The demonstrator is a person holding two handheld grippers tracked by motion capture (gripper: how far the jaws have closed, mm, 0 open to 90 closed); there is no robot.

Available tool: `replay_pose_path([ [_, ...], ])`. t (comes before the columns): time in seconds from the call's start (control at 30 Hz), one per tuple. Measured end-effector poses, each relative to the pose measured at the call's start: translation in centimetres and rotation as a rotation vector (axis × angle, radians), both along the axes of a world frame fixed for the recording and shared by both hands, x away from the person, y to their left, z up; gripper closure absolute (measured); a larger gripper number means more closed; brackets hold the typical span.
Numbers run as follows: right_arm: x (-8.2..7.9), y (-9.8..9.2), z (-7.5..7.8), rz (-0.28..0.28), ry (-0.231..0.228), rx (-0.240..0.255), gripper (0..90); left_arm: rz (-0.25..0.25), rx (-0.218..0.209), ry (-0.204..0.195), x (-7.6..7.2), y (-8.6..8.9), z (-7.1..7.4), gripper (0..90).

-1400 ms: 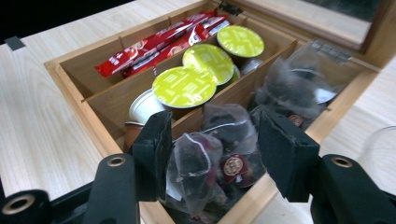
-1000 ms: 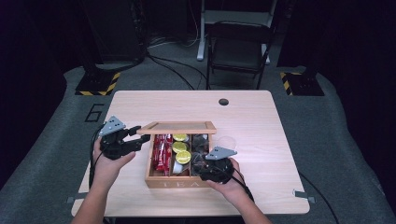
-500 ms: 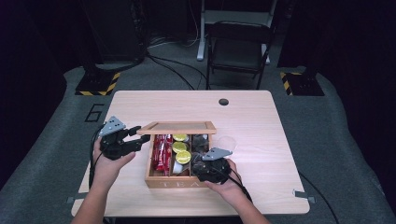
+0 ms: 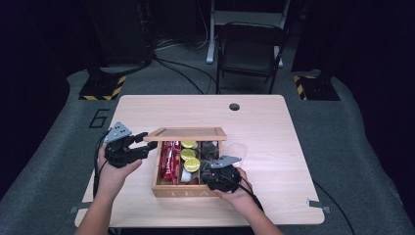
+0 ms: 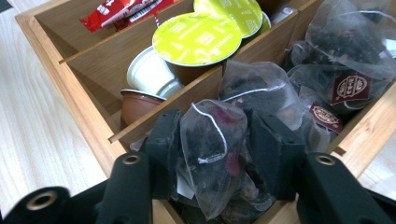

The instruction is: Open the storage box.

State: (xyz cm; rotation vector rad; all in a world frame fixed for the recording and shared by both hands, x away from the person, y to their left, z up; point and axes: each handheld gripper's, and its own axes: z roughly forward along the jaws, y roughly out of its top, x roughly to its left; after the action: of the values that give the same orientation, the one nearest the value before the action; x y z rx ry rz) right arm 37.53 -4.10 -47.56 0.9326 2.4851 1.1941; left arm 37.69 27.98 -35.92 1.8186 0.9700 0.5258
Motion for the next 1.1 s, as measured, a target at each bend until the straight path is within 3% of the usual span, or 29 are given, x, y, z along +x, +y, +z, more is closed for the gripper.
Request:
replay_pose_path([
  [0.43,-0.2,-0.2,0.4,0.005,-0.012,0.016,72.1,-0.001,0.000,0.000,0.0,0.0,0.0,48.9],
  [0.6,-0.2,-0.6,1.0,0.020,-0.030,0.025,73.2,0.000,-0.002,0.000,0.0,0.0,0.0,49.0],
  [1.1,-0.4,-1.8,3.4,-0.016,-0.070,0.101,73.3,0.006,-0.010,-0.003,-0.1,0.0,-0.1,48.9],
])
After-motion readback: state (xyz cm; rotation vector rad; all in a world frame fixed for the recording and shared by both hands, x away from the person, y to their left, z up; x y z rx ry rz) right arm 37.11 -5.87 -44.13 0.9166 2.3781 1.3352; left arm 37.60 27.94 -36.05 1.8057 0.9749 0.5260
